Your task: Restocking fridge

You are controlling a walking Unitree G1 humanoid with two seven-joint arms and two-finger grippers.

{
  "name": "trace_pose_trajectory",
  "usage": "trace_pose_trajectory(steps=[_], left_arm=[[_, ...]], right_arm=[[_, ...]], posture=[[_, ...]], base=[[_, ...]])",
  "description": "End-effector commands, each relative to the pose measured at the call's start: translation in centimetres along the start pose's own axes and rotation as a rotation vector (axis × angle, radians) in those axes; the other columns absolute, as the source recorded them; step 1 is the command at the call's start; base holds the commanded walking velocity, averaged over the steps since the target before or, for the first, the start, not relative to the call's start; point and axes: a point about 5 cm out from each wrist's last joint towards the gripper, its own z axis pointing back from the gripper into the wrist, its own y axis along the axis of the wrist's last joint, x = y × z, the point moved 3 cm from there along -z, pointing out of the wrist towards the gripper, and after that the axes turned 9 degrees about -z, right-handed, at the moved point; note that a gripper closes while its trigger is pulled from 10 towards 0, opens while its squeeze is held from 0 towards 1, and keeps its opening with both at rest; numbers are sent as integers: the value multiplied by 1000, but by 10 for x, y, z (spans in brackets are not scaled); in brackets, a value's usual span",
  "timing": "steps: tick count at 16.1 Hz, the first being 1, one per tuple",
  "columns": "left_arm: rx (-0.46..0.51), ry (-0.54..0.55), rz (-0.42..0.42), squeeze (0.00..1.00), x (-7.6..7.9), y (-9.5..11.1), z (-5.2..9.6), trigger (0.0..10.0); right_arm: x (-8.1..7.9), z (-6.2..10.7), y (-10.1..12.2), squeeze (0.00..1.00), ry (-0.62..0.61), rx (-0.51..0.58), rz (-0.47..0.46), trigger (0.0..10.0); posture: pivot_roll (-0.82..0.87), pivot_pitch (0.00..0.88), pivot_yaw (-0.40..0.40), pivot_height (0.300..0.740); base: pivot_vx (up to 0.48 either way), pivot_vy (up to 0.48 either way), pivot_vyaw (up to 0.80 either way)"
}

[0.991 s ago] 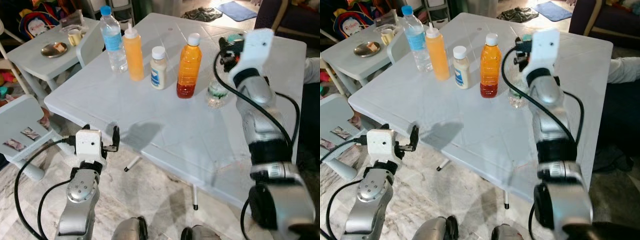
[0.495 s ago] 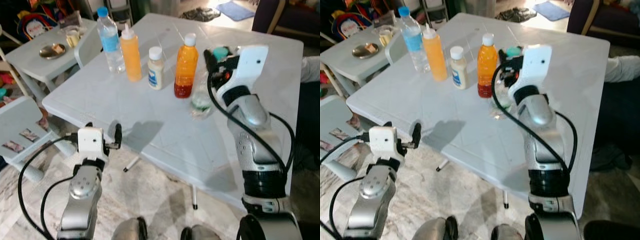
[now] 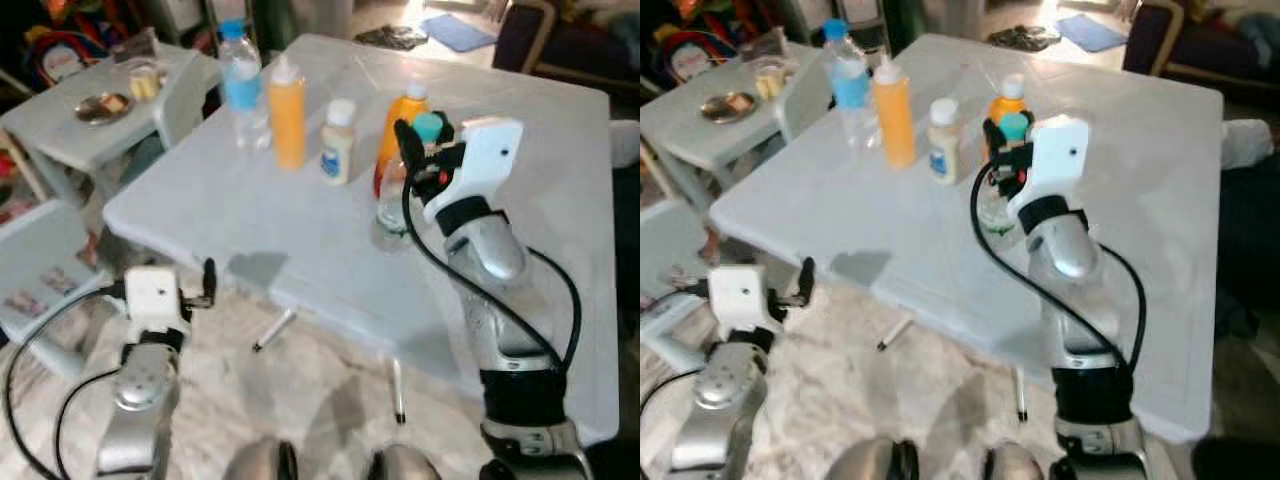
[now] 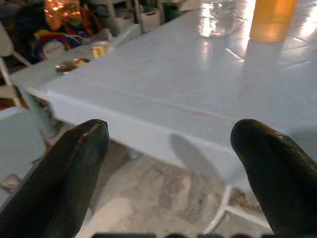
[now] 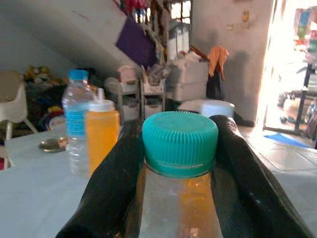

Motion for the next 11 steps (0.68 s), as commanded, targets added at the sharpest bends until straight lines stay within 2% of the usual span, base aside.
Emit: trace_pose_trajectory(steps=[1, 4, 6, 9, 11], left_arm=[[3, 9, 16, 0, 2, 1, 4, 10000], [1, -9, 14, 0, 9, -1, 3, 10000], [15, 3, 13, 0, 5, 0, 2, 10000], [3, 29, -28, 0, -4, -9, 7, 10000], [-4, 28, -45, 0, -6, -12, 9, 10000]], right_arm=[[-1, 8, -25, 0, 2, -98, -17, 10000], [-12, 10, -24, 0, 63, -73, 7, 10000], [-10, 15, -30, 0, 78, -90, 18, 10000], [17, 35, -54, 0, -3, -165, 40, 10000], [21, 42, -60, 0, -10, -182, 46, 10000]], posture=[[-19, 89, 60, 740], [-18, 67, 54, 740], [-17, 46, 52, 740], [-17, 26, 54, 740], [-19, 26, 54, 740]], base=[[0, 480, 0], [0, 480, 683], [0, 480, 800], [0, 0, 794], [0, 0, 794]])
